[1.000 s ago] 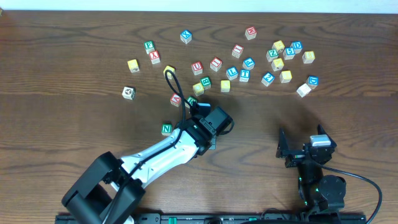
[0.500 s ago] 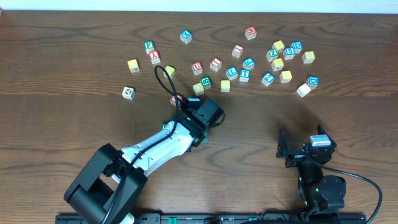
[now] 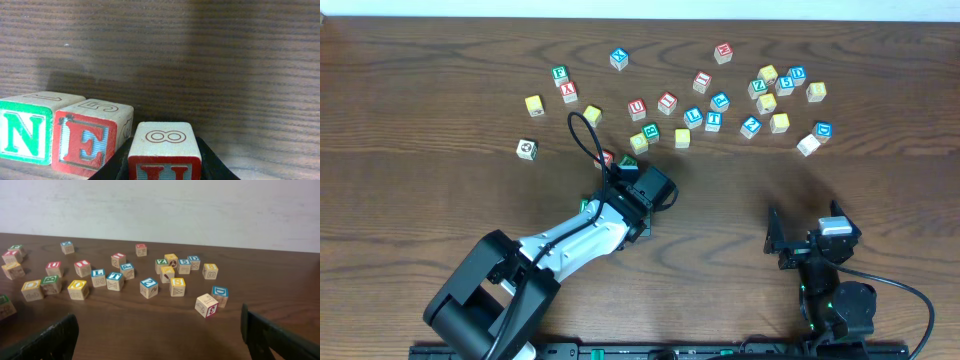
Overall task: Spell out NEURIPS
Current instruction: 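Lower the U block beside the E block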
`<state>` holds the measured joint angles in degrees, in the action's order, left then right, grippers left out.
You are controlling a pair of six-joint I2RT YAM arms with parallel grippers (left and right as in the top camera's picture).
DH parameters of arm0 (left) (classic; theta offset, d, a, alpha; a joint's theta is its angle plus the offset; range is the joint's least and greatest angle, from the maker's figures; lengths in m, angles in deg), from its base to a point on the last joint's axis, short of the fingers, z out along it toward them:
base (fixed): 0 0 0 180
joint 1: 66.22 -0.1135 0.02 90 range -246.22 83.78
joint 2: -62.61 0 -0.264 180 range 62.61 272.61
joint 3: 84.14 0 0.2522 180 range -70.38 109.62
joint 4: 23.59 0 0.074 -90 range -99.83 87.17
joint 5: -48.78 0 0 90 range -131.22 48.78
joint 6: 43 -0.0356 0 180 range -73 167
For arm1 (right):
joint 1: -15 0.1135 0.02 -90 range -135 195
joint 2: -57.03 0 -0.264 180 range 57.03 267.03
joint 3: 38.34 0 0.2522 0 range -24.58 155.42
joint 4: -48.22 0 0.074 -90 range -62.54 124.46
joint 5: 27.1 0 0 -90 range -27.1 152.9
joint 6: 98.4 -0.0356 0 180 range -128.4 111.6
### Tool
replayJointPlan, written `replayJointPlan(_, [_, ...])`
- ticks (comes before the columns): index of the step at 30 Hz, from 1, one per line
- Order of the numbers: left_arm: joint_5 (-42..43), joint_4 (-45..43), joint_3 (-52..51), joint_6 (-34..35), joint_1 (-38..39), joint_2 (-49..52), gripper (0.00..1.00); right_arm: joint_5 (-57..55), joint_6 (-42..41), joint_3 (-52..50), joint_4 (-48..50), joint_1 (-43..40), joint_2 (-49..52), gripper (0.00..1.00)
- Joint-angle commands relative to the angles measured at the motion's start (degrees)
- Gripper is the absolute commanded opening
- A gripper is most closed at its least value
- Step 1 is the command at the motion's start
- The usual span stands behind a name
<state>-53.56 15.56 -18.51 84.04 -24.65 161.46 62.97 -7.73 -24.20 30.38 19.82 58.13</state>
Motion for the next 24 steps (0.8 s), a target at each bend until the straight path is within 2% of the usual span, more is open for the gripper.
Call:
replayJointPlan(1, [-0.6,-0.7,-0.6,-1.0,-0.2,0.5,0.08,0.1,-0.4,-0.1,-0.2,-0.3,0.0,0.99])
replayJointPlan(24, [-0.2,-3.2,-0.6,-2.0,-0.1,0.5,0.08,0.1,-0.4,-0.1,-0.2,-0.3,0.0,0.99])
